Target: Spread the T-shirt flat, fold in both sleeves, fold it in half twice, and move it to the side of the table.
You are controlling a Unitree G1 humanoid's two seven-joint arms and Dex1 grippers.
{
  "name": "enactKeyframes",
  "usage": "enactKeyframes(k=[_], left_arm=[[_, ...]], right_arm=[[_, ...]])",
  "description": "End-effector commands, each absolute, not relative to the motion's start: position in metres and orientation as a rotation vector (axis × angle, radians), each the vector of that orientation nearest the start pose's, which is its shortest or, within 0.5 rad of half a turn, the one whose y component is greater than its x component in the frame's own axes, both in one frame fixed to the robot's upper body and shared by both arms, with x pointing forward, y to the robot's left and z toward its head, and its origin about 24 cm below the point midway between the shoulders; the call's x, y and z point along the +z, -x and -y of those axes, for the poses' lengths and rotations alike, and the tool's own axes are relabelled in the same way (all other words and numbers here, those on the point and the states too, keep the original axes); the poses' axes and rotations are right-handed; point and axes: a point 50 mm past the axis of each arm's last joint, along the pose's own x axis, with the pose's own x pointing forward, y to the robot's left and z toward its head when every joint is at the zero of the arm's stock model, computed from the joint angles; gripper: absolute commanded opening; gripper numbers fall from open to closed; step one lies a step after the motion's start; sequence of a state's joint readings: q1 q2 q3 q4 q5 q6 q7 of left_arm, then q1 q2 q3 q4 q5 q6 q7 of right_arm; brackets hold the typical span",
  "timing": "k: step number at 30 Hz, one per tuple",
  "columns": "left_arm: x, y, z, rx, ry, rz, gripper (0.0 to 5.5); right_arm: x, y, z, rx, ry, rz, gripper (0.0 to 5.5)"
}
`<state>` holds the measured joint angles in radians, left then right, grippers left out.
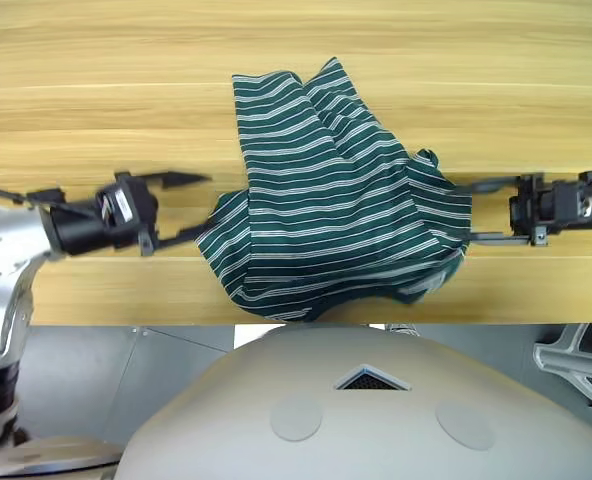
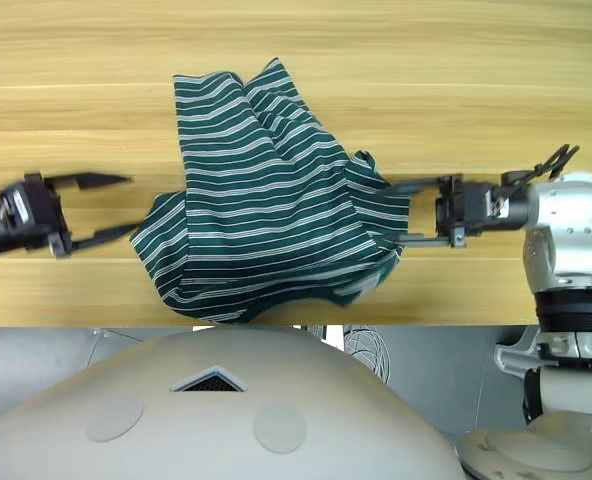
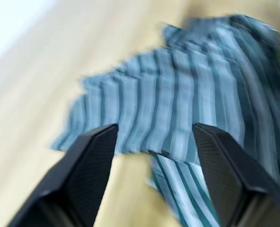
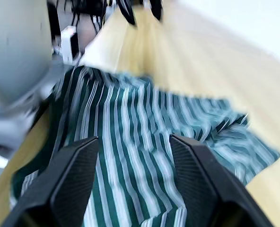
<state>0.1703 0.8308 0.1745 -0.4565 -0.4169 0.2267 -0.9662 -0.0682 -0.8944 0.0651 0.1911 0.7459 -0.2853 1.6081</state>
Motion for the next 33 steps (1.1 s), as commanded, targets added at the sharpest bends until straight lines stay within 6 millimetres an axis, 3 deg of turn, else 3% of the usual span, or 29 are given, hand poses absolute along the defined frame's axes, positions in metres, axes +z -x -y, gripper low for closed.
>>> enactKeyframes(k=[1, 5, 9, 14, 19, 24, 33], left_arm=[[0.126, -0.264, -0.212, -0.778, -0.399, -0.081, 3.52], [0.109, -0.314, -0.203, -0.677, -0.372, -0.123, 3.75], [0.080, -0.343, -0.196, -0.625, -0.429, -0.215, 3.75], [0.034, -0.342, -0.189, -0.648, -0.530, -0.338, 3.75], [0.015, -0.331, -0.182, -0.730, -0.574, -0.362, 3.75], [0.012, -0.326, -0.180, -0.769, -0.599, -0.345, 3.75], [0.018, -0.323, -0.195, -0.747, -0.652, -0.323, 3.75]], right_arm=[[0.126, -0.256, 0.250, 1.497, 0.241, 0.073, 2.77], [0.129, -0.286, 0.227, 1.519, 0.270, 0.063, 2.77], [0.100, -0.336, 0.190, 1.219, 0.419, -0.080, 2.77], [0.064, -0.361, 0.131, 0.976, 0.589, -0.165, 2.77], [0.032, -0.357, 0.104, 0.878, 0.703, -0.234, 2.77], [0.004, -0.344, 0.103, 0.849, 0.818, -0.328, 2.77], [0.007, -0.355, 0.155, 0.556, 0.818, -0.430, 2.77]])
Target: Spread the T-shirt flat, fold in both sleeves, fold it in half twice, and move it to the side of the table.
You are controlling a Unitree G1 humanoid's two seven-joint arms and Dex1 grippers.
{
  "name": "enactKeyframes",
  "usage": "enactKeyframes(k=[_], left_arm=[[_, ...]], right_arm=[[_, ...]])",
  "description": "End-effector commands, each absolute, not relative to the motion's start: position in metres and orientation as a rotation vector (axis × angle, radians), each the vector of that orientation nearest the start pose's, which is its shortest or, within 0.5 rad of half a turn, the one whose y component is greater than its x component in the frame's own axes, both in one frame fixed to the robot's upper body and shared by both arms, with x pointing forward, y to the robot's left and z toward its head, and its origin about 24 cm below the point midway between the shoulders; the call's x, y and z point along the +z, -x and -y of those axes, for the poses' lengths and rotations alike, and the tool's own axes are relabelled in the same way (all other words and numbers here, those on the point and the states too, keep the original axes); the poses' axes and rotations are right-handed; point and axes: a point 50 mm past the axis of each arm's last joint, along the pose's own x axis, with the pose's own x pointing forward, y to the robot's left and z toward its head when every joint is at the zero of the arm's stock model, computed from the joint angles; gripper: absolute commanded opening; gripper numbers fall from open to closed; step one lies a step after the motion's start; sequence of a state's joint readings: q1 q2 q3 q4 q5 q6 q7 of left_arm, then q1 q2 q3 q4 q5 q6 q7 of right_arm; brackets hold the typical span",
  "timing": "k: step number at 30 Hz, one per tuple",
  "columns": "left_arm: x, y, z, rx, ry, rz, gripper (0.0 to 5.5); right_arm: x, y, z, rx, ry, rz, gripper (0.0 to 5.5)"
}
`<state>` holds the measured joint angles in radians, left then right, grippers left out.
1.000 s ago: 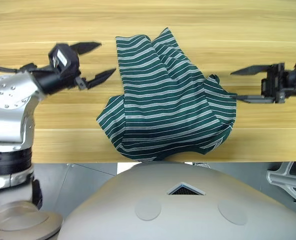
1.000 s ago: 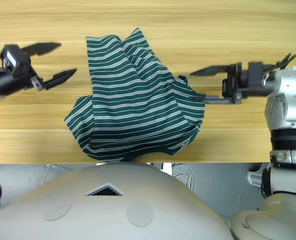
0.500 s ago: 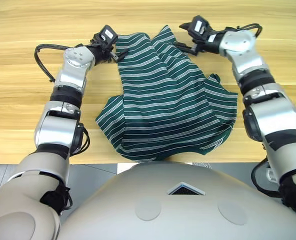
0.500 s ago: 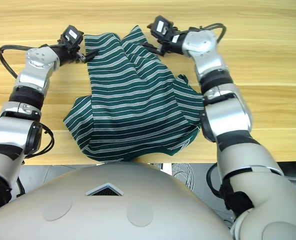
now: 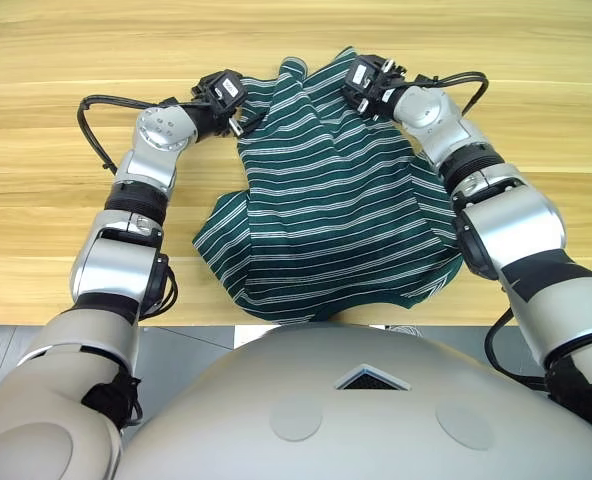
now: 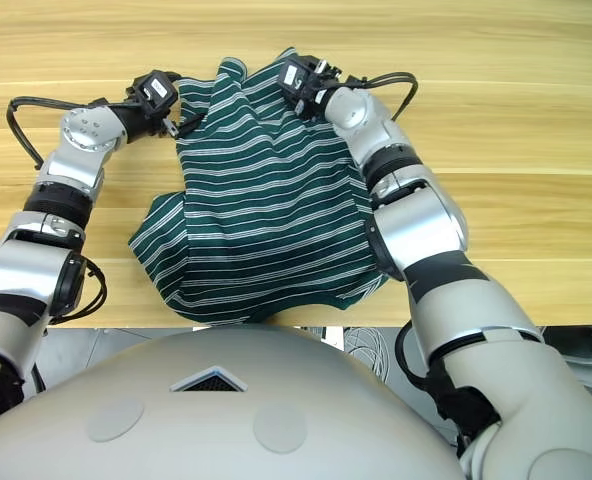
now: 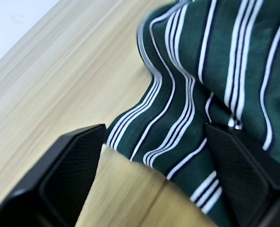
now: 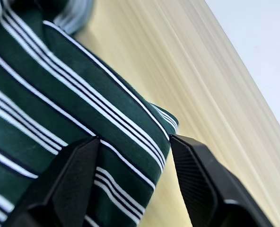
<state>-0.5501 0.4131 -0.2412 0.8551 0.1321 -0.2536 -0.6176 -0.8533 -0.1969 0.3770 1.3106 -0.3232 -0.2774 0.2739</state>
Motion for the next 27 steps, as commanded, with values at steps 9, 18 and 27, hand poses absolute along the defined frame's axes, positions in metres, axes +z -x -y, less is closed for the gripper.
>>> enactKeyframes(k=[9, 18, 27], left_arm=[[0.040, -0.350, -0.195, -0.616, -0.653, -0.239, 3.75], [0.060, -0.372, -0.150, -0.576, -0.483, -0.093, 3.75], [0.069, -0.269, -0.240, -0.315, -0.248, 0.225, 3.75]], right_arm=[[0.012, -0.356, 0.164, 0.534, 0.769, -0.369, 2.77], [0.067, -0.364, 0.142, 0.602, 0.504, 0.118, 2.77], [0.032, -0.302, 0.174, 1.270, 0.479, -0.033, 2.77]])
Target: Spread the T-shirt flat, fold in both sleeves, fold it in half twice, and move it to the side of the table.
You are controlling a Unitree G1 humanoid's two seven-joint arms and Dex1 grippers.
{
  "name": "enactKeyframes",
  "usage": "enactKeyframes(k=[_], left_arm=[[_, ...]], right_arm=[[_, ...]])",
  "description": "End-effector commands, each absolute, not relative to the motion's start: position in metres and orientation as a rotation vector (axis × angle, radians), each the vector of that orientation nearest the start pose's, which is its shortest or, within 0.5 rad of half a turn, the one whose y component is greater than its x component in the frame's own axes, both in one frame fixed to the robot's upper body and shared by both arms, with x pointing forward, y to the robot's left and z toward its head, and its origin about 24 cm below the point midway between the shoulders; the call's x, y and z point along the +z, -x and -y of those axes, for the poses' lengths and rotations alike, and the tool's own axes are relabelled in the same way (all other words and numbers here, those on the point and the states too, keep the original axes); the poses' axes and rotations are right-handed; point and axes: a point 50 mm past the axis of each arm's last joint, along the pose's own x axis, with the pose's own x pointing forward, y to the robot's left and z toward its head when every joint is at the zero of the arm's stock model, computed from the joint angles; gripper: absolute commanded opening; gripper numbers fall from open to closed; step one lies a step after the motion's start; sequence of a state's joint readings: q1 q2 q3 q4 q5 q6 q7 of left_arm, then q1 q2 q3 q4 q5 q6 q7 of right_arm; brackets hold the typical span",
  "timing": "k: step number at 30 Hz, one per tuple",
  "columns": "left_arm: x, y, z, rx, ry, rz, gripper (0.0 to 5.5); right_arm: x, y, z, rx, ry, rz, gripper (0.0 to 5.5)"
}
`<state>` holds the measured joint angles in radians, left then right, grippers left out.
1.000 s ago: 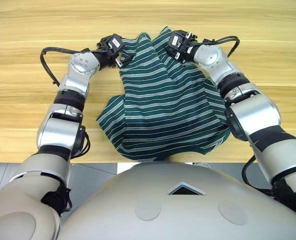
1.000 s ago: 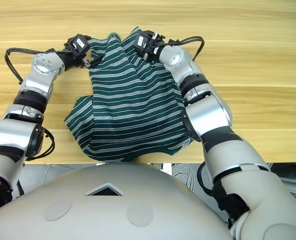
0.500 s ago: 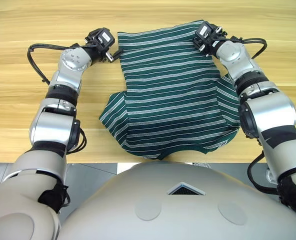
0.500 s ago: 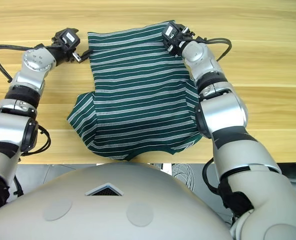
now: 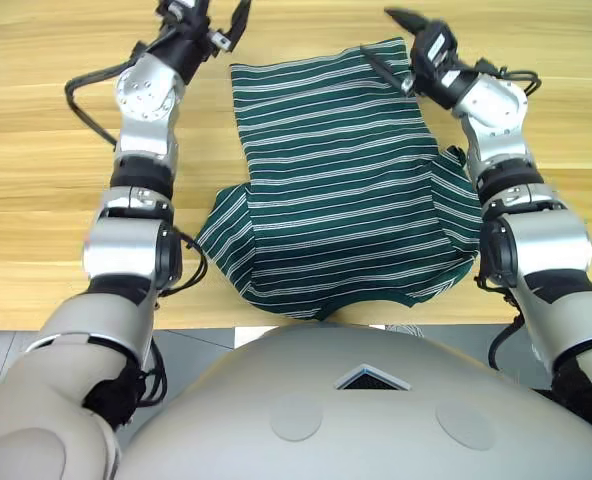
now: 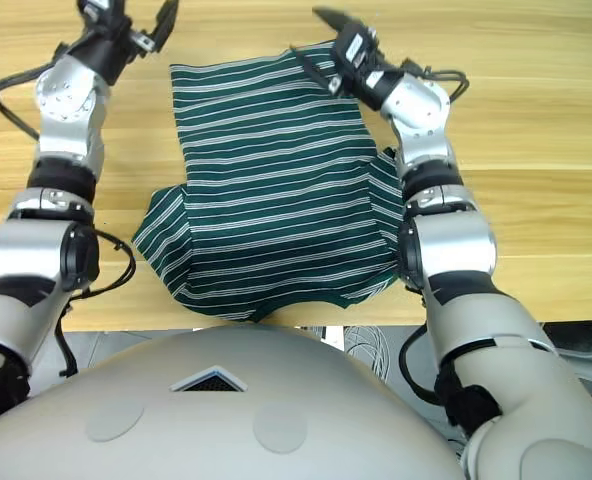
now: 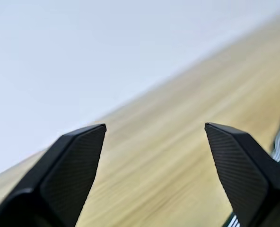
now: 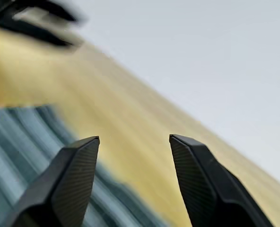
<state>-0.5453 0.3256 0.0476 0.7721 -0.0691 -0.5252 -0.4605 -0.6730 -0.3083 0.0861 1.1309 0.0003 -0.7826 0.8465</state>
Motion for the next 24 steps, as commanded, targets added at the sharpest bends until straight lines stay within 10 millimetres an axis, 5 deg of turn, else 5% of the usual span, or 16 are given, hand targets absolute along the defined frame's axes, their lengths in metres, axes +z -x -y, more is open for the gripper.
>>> enactKeyframes(k=[1, 4, 8, 17, 24], left_arm=[[0.070, -0.250, -0.248, -0.281, -0.235, 0.218, 3.75], [0.077, -0.202, -0.267, -0.170, -0.133, 0.182, 3.75], [0.070, -0.158, -0.258, -0.152, 0.118, 0.030, 3.75], [0.051, -0.136, -0.234, -0.173, 0.417, -0.205, 3.75], [0.036, -0.122, -0.239, -0.126, 0.352, -0.336, 3.75]], right_arm=[[0.026, -0.294, 0.177, 1.360, 0.470, -0.096, 2.77], [0.015, -0.276, 0.179, 1.576, 0.452, -0.264, 2.77], [0.002, -0.275, 0.163, 1.617, 0.489, -0.379, 2.77], [-0.028, -0.282, 0.130, 1.379, 0.505, -0.435, 2.77], [-0.027, -0.288, 0.131, 1.295, 0.534, -0.402, 2.77]])
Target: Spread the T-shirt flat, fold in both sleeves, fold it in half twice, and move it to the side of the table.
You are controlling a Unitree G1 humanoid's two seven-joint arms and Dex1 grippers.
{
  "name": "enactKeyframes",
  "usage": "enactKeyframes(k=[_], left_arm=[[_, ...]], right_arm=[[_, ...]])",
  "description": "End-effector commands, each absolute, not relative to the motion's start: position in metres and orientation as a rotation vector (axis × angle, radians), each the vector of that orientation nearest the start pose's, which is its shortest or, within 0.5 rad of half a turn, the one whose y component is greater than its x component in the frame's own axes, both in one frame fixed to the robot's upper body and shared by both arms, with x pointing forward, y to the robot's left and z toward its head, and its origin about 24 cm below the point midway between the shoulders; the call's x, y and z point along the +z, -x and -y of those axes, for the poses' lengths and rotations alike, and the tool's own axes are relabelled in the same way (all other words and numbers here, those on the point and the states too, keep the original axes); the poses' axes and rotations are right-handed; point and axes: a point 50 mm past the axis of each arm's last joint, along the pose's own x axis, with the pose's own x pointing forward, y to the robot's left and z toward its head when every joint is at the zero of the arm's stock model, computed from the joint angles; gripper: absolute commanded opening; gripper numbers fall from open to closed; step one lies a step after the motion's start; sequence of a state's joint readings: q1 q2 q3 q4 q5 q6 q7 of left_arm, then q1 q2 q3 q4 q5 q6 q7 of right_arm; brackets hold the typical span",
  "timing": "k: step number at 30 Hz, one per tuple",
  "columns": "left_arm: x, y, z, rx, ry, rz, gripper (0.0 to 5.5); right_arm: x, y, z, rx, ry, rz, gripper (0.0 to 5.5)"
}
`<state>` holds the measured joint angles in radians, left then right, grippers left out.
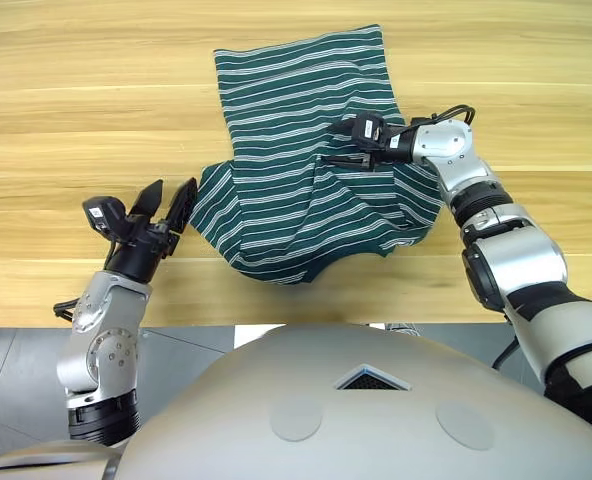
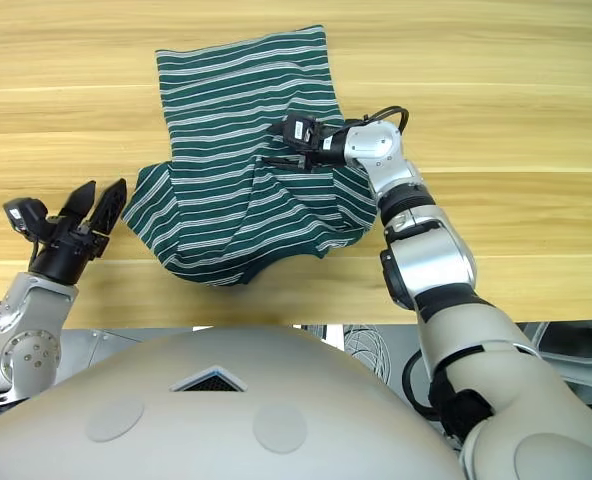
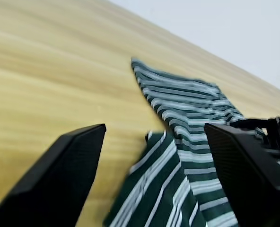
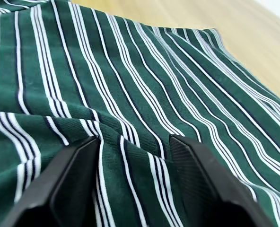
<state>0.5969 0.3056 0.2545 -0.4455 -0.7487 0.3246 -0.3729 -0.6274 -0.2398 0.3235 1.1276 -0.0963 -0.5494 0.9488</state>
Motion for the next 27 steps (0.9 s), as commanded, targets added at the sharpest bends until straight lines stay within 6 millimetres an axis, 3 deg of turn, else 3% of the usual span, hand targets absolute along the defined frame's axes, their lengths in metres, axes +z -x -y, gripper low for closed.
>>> enactKeyframes(k=[1, 7, 16, 27], left_arm=[[0.034, -0.120, -0.243, -0.107, 0.326, -0.347, 3.75], [0.020, -0.113, -0.247, -0.079, 0.249, -0.418, 3.75], [0.002, -0.109, -0.230, -0.123, 0.309, -0.496, 3.75], [0.010, -0.111, -0.215, -0.205, 0.483, -0.514, 3.75]], right_arm=[[-0.027, -0.288, 0.132, 1.291, 0.535, -0.398, 2.77], [-0.023, -0.287, 0.136, 1.319, 0.530, -0.369, 2.77], [0.004, -0.286, 0.179, 1.426, 0.563, -0.322, 2.77], [0.025, -0.299, 0.178, 1.341, 0.551, -0.178, 2.77]])
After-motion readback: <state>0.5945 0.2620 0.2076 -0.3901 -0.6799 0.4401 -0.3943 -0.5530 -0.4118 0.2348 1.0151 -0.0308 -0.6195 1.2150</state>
